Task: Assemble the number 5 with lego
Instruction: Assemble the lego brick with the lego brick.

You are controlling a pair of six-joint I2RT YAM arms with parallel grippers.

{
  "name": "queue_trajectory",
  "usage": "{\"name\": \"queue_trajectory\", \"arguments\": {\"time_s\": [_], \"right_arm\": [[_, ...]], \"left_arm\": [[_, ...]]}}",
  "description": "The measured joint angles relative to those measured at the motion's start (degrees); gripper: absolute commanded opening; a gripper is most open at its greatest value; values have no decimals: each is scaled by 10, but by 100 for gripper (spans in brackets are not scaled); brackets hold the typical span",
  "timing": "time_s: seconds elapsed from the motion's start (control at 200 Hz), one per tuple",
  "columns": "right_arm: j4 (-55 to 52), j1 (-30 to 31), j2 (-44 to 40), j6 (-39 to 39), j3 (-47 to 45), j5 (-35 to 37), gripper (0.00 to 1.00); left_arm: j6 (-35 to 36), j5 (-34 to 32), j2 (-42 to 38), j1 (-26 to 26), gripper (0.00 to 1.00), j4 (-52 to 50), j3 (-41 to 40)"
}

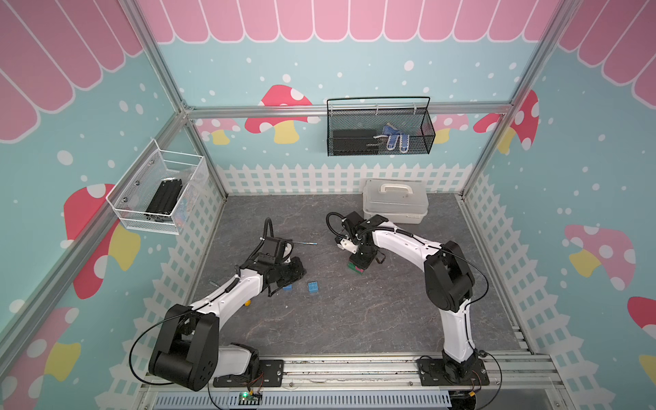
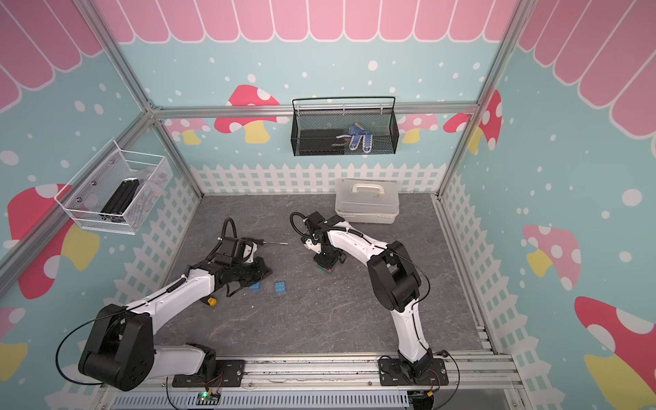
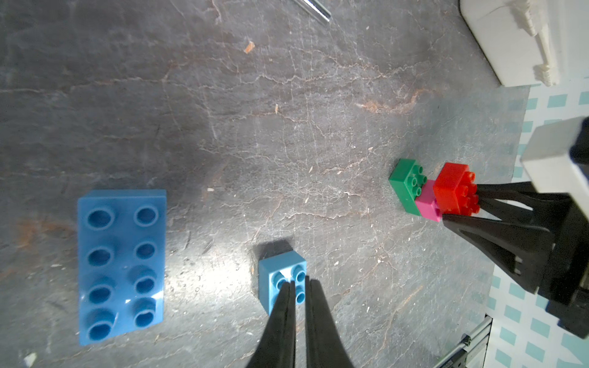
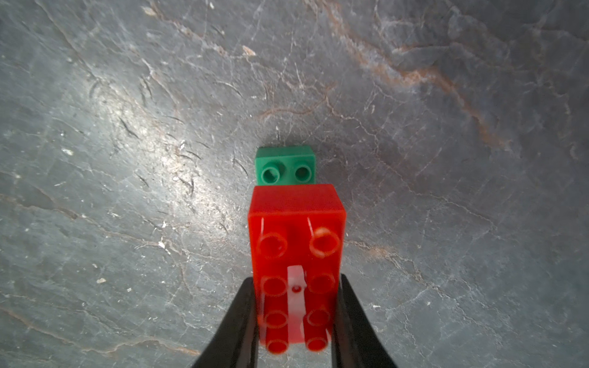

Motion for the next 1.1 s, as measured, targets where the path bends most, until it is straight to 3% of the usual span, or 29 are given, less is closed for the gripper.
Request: {"name": "queue_trajectory", "arguments": {"time_s": [1.101], "right_arm": [[17,0,-4,-8,-10,-4,0]], "left_arm": [[-2,2,3,0,10,2,-3]]}}
